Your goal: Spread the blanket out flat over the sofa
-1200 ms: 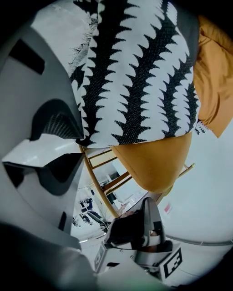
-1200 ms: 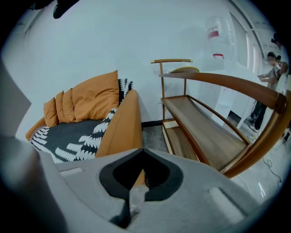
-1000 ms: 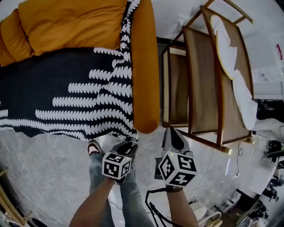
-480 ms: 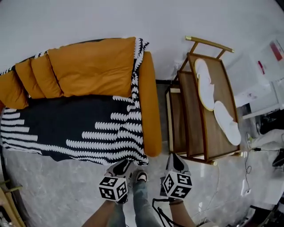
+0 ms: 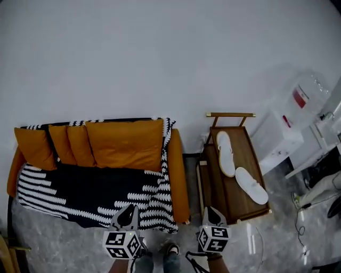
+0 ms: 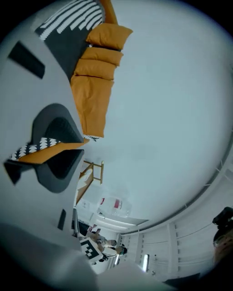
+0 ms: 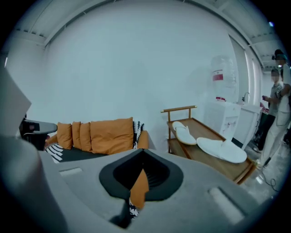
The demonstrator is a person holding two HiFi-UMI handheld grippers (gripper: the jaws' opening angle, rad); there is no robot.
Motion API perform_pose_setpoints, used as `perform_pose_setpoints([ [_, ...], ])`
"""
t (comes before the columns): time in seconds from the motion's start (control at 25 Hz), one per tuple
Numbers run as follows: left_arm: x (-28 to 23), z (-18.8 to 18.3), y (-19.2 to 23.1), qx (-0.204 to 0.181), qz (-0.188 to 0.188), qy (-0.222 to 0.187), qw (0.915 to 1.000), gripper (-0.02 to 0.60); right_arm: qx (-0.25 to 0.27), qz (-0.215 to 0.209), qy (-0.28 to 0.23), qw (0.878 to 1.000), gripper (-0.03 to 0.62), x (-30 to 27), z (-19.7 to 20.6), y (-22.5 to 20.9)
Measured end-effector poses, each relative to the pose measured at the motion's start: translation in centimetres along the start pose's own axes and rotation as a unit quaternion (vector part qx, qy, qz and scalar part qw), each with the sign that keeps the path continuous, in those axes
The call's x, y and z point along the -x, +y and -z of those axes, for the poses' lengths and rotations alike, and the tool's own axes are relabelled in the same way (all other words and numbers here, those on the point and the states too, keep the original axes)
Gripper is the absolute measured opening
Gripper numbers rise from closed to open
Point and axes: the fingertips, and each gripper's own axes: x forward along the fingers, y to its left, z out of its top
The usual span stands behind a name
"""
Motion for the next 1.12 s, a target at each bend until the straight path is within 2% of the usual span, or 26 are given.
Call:
perform_pose_setpoints([
  [0.16,2.5,-4.2,-0.3,-0.014,-0.014,-0.027,0.9994,0.039,-0.004,-0.006,-0.032,0.999,0.005,3.1,-4.0,-0.4],
  [0.44,4.1,-9.5,0.0,-0.034,-0.041,-0.059,0.9969,0.015,0.002,-0.010,-0.085,0.996,0.005,5.6,-9.5,0.5],
  [0.72,5.0,-11.9,0.9,-0.030,-0.053,-0.075,0.9953,0.011,0.022,-0.017,-0.102,0.994,0.005,6.4,-11.7,2.3],
  [1.12,4.9,-12.4,1.5,-0.030,-0.048,-0.075,0.9955,0.009,0.056,-0.019,-0.109,0.992,0.005,6.1,-13.2,5.0],
])
